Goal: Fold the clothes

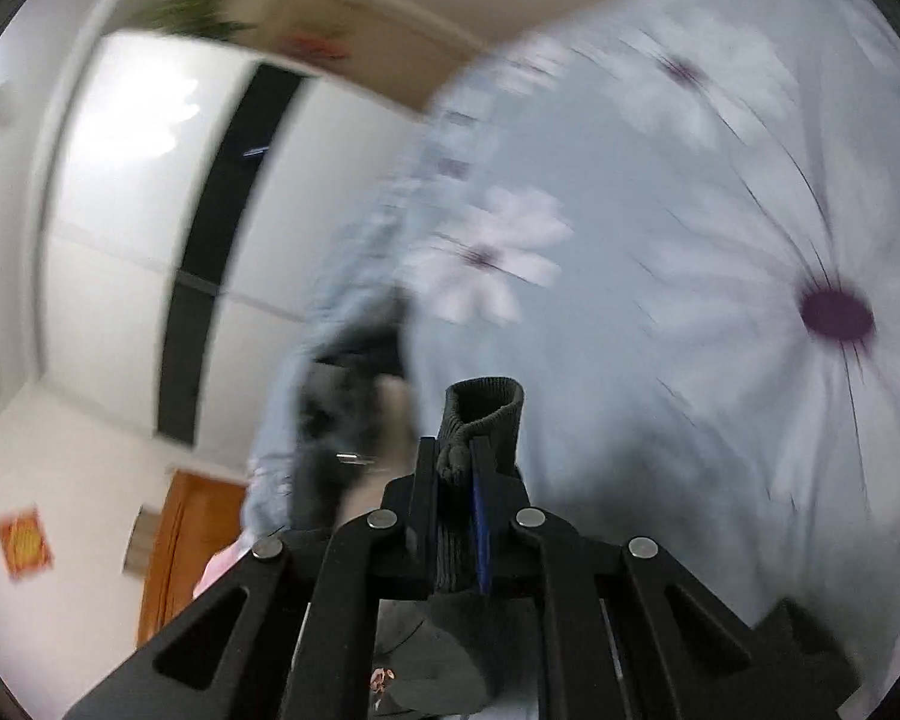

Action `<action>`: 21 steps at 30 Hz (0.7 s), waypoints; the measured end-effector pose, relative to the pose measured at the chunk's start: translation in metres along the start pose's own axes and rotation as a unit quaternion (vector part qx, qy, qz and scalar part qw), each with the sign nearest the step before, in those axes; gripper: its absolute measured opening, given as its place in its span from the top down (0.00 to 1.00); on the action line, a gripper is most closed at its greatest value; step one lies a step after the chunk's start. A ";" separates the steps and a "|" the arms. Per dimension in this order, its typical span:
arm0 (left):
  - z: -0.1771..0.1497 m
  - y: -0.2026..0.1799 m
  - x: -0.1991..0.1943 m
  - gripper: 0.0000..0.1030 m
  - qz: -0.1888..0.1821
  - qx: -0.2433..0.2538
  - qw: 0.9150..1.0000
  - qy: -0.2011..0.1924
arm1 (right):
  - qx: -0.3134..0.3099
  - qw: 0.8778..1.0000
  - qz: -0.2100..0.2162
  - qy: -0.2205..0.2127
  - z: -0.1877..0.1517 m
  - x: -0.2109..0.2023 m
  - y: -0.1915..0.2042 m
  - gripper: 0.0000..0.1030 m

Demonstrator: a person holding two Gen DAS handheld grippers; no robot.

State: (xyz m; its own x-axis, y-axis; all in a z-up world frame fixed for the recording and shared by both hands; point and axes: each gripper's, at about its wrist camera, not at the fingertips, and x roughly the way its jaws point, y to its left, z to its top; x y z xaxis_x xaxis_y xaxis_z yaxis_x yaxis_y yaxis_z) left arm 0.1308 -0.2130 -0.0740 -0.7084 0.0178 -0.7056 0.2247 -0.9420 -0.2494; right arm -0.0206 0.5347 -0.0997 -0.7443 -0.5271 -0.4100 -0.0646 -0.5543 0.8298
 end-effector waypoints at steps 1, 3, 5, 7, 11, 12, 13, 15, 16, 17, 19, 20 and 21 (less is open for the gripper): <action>0.002 -0.001 -0.009 0.91 -0.007 0.002 1.000 -0.012 | -0.011 1.000 0.012 -0.007 0.005 -0.004 0.009 0.91; 0.005 -0.002 -0.026 0.92 -0.023 0.005 0.999 -0.036 | -0.025 0.998 0.049 -0.031 0.015 -0.017 0.024 0.91; 0.010 -0.001 -0.046 0.99 -0.032 0.002 0.996 -0.078 | -0.026 0.994 0.079 -0.064 0.024 -0.028 0.029 0.91; 0.020 0.016 -0.060 1.00 -0.050 -0.039 0.991 -0.117 | -0.019 0.990 0.099 -0.094 0.035 -0.035 0.026 0.91; 0.036 0.049 -0.056 1.00 -0.037 -0.098 0.987 -0.124 | 0.008 0.996 0.041 -0.073 0.041 -0.013 -0.006 0.91; 0.037 0.052 -0.048 1.00 -0.029 -0.096 0.989 -0.112 | 0.014 0.998 0.021 -0.058 0.039 -0.006 -0.014 0.91; 0.036 0.052 -0.037 1.00 -0.026 -0.094 0.991 -0.094 | 0.019 0.999 0.005 -0.047 0.035 -0.001 -0.021 0.91; 0.032 0.049 -0.012 1.00 -0.019 -0.086 0.995 -0.055 | 0.032 0.999 -0.021 -0.032 0.027 0.010 -0.035 0.91; 0.029 0.046 0.001 0.99 -0.014 -0.078 0.996 -0.034 | 0.041 0.998 -0.025 -0.030 0.023 0.014 -0.041 0.91; 0.026 0.043 0.014 1.00 -0.009 -0.070 0.997 -0.013 | 0.048 0.998 -0.028 -0.029 0.021 0.015 -0.046 0.91; 0.020 0.040 0.036 0.98 -0.014 -0.066 0.998 0.017 | 0.059 0.997 -0.032 -0.028 0.019 0.016 -0.053 0.91; 0.016 0.039 0.047 0.97 -0.017 -0.064 0.997 0.032 | 0.058 0.997 -0.036 -0.026 0.020 0.015 -0.054 0.91; 0.013 0.038 0.058 0.85 -0.021 -0.063 0.997 0.046 | 0.056 0.997 -0.042 -0.023 0.020 0.013 -0.054 0.91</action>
State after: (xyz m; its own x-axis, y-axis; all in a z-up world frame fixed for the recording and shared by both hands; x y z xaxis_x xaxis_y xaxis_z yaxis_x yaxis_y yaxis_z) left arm 0.0895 -0.2521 -0.1155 -0.6552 0.0918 -0.7499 0.2827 -0.8907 -0.3560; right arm -0.0402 0.5704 -0.1420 -0.7624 -0.4511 -0.4640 -0.1995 -0.5182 0.8317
